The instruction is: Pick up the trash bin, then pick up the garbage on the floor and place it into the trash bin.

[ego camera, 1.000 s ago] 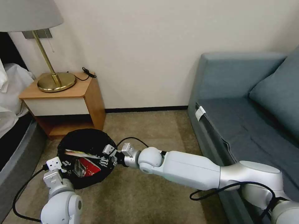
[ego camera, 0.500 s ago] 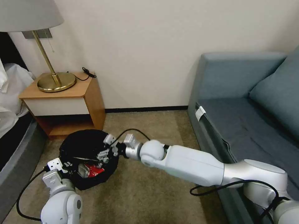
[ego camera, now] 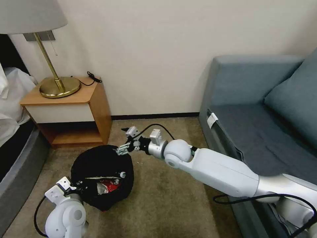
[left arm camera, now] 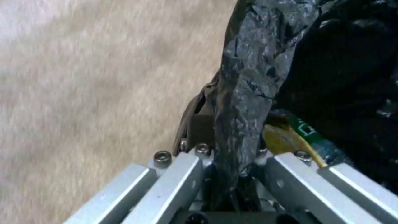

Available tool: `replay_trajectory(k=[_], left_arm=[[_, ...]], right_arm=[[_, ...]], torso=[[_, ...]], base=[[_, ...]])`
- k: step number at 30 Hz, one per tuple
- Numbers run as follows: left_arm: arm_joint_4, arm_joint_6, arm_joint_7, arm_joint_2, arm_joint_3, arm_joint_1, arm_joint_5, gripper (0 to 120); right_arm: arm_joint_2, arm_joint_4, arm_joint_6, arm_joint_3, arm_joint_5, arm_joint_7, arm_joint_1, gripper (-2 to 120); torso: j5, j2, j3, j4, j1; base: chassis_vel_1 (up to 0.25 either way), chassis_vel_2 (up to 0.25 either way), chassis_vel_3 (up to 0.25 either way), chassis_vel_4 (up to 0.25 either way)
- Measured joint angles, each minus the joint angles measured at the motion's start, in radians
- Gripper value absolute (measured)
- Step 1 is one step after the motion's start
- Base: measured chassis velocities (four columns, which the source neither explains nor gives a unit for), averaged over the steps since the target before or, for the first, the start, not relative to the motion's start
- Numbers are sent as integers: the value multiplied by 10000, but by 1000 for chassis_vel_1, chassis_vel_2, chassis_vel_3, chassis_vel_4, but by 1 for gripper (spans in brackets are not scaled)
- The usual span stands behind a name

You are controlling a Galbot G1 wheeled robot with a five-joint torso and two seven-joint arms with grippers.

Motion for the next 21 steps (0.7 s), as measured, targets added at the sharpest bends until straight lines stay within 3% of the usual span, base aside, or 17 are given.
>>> replay_trajectory(k=[5, 12, 17, 20, 21], left_arm=[[161, 64, -445, 2, -42, -88, -646, 1], [254, 48, -581, 2, -88, -140, -750, 1], [257, -30, -216, -2, -130, -72, -326, 16], [233, -370, 519, -2, -126, 5, 681, 30], [233, -370, 519, -2, -126, 5, 681, 30]], right_arm=[[-160, 108, 62, 124, -49, 47, -207, 100], [-282, 177, 102, 232, -128, 83, -505, 100], [-423, 221, 133, 398, -203, 87, -796, 100], [-517, 267, 154, 519, -240, 93, -1018, 100], [-517, 267, 154, 519, -240, 93, -1018, 100]], torso=[[3, 0, -1, 0, 0], [3, 2, -1, 1, 0], [-7, 1, 0, 0, 0], [-3, 1, 0, -1, 0], [-3, 1, 0, -1, 0]], base=[[0, 0, 0, 0], [0, 0, 0, 0], [0, 0, 0, 0], [0, 0, 0, 0], [0, 0, 0, 0]])
